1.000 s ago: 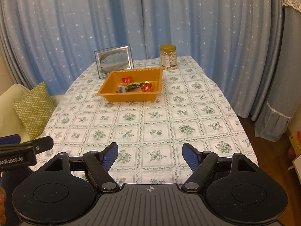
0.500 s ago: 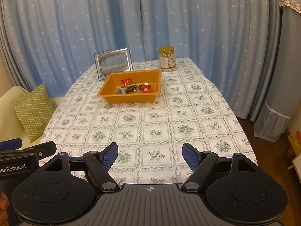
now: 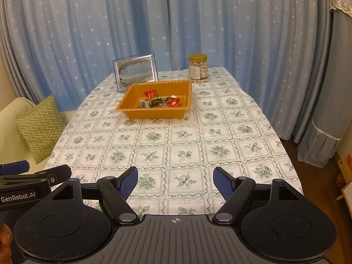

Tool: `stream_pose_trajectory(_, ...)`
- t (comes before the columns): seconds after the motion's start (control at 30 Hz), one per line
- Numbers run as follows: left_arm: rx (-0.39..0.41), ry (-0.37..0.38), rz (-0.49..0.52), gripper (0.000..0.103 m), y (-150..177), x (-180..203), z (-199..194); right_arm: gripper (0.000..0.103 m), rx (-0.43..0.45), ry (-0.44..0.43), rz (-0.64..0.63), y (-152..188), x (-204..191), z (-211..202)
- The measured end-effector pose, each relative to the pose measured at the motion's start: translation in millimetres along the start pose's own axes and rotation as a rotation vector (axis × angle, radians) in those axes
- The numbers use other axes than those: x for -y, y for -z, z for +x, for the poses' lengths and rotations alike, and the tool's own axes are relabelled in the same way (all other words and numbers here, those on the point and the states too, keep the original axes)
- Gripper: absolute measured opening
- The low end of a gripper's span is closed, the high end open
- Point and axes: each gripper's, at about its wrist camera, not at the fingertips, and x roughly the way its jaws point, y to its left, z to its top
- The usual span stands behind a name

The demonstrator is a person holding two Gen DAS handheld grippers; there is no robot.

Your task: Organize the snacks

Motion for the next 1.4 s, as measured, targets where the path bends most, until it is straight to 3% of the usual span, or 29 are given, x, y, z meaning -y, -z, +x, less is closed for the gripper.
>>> stream_pose_trajectory(1.4, -0.011, -0.003, -0.008, 0.103, 3.1, -2.1, 3.0, 0.075, -0.002, -0.001, 0.005, 0.7, 1.1, 2.7)
